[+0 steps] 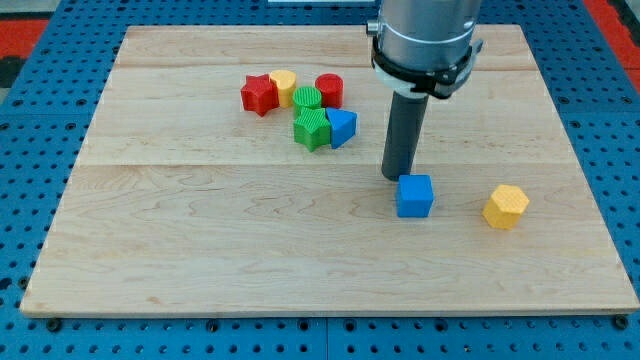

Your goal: Move the blue triangle near left to the blue cube

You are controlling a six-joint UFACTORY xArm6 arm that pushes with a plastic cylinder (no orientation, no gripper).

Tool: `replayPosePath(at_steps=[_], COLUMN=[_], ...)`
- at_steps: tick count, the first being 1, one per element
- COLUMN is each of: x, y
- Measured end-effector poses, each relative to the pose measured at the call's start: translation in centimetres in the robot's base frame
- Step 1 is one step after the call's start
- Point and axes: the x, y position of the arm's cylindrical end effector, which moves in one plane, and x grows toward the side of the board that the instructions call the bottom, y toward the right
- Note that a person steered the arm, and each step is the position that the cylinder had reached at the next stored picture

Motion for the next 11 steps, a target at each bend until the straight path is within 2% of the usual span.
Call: replayPosePath(at_steps=[1, 2, 3, 4, 5, 7, 8, 9, 10, 11], x=[0.1, -6.0, -12.1, -11.3, -5.6, -9.9, -10.6, -7.3, -6.0, -8.6], y=[0.0, -2.2, -1.4, -7.0, -9.1, -9.0, -5.2, -5.0, -4.6, -3.0])
